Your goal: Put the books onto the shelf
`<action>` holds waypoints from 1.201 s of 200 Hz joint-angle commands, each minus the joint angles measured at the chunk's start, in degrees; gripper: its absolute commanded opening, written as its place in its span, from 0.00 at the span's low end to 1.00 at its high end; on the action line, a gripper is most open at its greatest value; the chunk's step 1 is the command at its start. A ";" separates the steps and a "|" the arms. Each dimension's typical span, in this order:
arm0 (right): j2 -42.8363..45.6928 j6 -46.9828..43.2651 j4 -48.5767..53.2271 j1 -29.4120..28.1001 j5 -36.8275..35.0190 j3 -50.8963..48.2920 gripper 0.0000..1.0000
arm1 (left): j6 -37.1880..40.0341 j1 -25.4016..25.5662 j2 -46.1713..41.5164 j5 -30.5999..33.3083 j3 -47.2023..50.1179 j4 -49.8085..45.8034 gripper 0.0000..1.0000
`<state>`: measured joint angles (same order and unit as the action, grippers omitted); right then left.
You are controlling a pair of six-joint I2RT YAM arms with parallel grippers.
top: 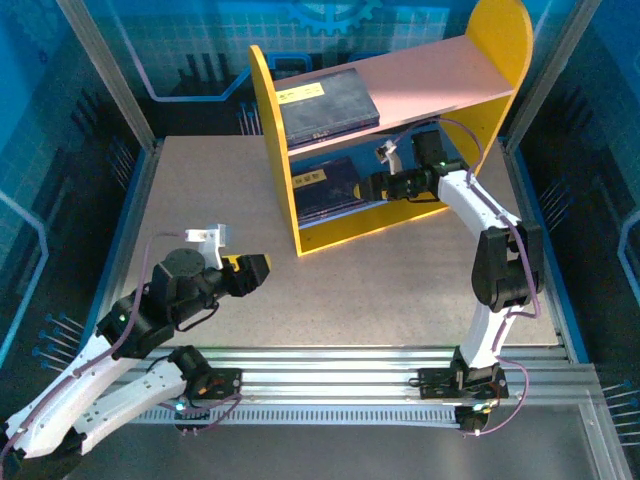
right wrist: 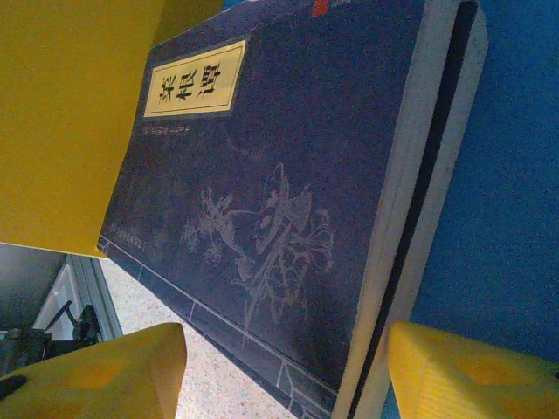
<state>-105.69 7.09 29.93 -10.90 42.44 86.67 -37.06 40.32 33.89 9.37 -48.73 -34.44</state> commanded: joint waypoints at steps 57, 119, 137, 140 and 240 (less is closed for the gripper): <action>-0.81 -0.02 0.30 -1.33 1.91 2.87 0.63 | 1.07 -0.41 -0.63 -0.14 -1.38 -0.50 0.64; -0.86 -0.34 0.66 -1.48 1.69 2.92 0.63 | 1.06 -0.37 -0.75 -0.13 -1.28 -0.63 0.64; -1.02 -0.41 0.68 -1.49 1.63 2.77 0.63 | 0.99 -0.40 -0.80 -0.05 -1.25 -0.64 0.64; -1.08 -0.48 0.66 -1.44 1.66 2.80 0.64 | 1.02 -0.35 -0.88 -0.05 -1.22 -0.64 0.64; -2.20 -0.41 0.82 -1.93 2.28 3.85 0.64 | 0.98 -0.37 -0.84 -0.09 -1.28 -0.62 0.64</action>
<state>-106.56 7.07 30.15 -11.29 42.41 88.12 -37.08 40.32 33.67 9.37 -48.73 -34.46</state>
